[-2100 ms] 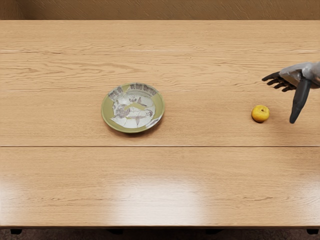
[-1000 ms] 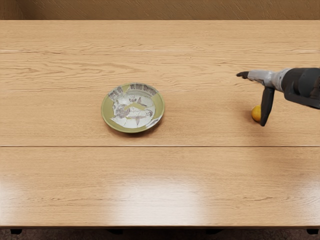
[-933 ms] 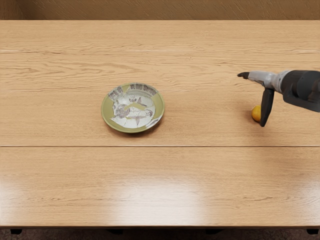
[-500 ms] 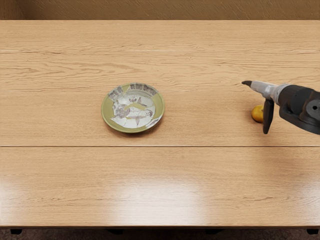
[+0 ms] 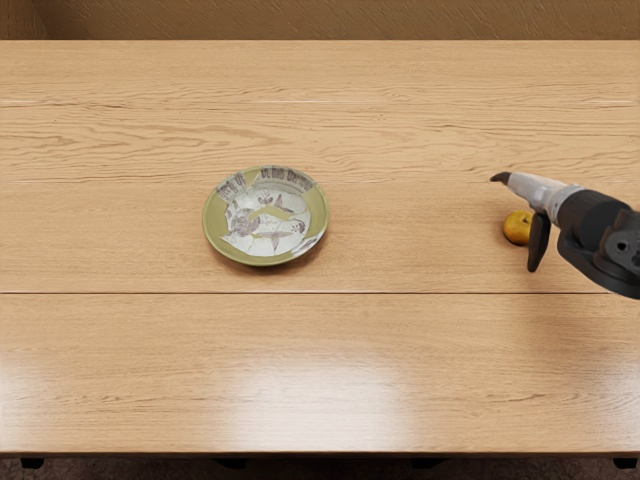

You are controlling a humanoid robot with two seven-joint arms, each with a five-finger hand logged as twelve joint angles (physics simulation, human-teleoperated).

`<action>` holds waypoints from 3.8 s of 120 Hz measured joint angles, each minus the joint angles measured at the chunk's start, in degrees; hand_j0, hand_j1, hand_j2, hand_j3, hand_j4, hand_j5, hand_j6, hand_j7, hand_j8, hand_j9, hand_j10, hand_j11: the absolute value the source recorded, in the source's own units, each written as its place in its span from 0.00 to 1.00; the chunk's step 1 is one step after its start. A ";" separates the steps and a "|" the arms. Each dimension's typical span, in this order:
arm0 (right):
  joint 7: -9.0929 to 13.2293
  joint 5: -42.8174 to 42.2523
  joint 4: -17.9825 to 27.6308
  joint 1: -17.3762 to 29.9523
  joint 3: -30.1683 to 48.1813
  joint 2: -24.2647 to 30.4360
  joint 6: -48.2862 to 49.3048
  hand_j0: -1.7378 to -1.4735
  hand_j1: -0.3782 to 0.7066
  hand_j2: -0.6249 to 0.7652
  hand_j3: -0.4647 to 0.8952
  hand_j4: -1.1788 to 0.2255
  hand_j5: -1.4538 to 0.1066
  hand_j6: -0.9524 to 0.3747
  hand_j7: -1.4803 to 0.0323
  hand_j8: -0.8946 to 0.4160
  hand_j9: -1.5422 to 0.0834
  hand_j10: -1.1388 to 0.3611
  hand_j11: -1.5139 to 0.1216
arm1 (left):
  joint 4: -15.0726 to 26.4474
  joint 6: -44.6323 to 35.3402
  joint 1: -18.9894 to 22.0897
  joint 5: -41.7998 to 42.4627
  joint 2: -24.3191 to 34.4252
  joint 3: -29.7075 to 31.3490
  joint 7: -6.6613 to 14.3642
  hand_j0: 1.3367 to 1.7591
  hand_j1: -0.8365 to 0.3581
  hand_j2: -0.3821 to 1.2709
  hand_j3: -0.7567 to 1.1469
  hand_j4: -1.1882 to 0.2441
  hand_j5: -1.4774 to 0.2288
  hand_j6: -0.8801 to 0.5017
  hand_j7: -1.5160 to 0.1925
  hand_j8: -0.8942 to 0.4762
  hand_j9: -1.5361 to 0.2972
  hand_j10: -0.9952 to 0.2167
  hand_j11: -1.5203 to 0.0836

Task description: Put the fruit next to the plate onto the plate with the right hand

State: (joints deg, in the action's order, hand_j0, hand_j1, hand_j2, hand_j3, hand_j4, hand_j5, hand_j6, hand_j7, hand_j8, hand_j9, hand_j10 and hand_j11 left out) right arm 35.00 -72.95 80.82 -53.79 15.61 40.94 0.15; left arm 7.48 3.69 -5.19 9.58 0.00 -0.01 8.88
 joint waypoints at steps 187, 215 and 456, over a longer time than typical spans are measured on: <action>0.00 -7.02 -6.77 3.39 -0.06 -5.16 -3.67 0.30 0.37 0.41 0.34 0.62 0.67 0.48 0.71 0.44 0.70 0.55 0.68 | -0.01 0.00 0.00 0.00 0.00 0.00 0.00 0.76 0.97 0.23 0.40 0.82 0.85 0.62 0.87 0.64 0.82 0.80 0.93; -0.01 -7.44 -6.35 4.22 -0.08 -4.86 -5.40 0.36 0.34 0.32 0.42 0.61 0.67 0.47 0.71 0.43 0.70 0.54 0.67 | 0.00 0.00 0.00 0.00 0.00 0.00 0.00 0.76 0.97 0.23 0.40 0.82 0.85 0.62 0.87 0.64 0.82 0.80 0.93; 0.01 -4.62 -7.13 3.38 1.91 -3.19 -5.55 0.35 0.57 0.61 0.34 0.35 0.34 0.35 0.38 0.33 0.38 0.31 0.36 | 0.01 0.00 0.00 0.00 0.00 0.00 0.00 0.76 0.97 0.23 0.40 0.82 0.85 0.62 0.87 0.64 0.82 0.80 0.93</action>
State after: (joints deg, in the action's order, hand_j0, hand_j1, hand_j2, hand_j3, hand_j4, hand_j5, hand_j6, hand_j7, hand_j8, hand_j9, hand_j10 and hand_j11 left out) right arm 35.01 -77.57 73.69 -50.40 17.52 37.75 -5.39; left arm 7.48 3.69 -5.18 9.58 0.00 -0.01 8.87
